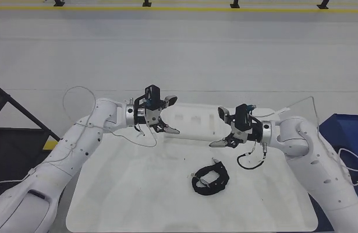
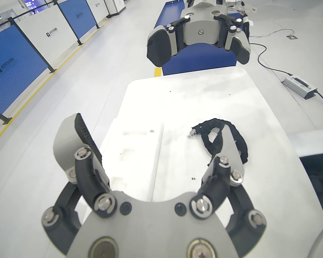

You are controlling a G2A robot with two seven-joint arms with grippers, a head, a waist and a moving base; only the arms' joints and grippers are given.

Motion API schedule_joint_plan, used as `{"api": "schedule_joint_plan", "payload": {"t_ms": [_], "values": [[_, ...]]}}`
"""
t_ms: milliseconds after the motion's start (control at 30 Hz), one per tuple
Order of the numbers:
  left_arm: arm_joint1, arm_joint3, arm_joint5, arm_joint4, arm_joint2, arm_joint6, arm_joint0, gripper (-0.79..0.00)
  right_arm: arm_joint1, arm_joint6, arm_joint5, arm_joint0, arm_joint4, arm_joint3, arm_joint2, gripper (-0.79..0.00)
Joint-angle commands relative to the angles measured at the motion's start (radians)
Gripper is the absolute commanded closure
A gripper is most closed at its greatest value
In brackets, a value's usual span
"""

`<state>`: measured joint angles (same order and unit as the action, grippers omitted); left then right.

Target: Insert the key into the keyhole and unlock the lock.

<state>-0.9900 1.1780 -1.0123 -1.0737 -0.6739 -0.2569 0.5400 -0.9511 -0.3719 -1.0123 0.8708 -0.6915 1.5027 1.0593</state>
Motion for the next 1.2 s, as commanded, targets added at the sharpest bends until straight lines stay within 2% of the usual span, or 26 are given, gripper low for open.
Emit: {"api": "schedule_joint_plan", "payload": {"t_ms": [0, 233, 400, 1167], "values": [[0.021, 0.011, 0.0, 0.088, 0.048, 0.042, -0.038, -0.785, 0.004, 0.021, 0.0, -0.018, -0.009, -0.003, -0.015, -0.785], [0.079, 0.037, 0.0, 0.273, 0.179, 0.156, -0.13, -0.785, 0.022, 0.053, 0.0, -0.087, -0.003, -0.033, -0.068, -0.785], [0.111, 0.05, 0.0, 0.315, 0.255, 0.17, -0.179, -0.785, 0.035, 0.045, 0.0, -0.126, 0.035, -0.063, -0.106, -0.785], [0.111, 0.05, 0.0, 0.315, 0.255, 0.17, -0.179, -0.784, 0.035, 0.045, 0.0, -0.126, 0.035, -0.063, -0.106, -0.785]]}}
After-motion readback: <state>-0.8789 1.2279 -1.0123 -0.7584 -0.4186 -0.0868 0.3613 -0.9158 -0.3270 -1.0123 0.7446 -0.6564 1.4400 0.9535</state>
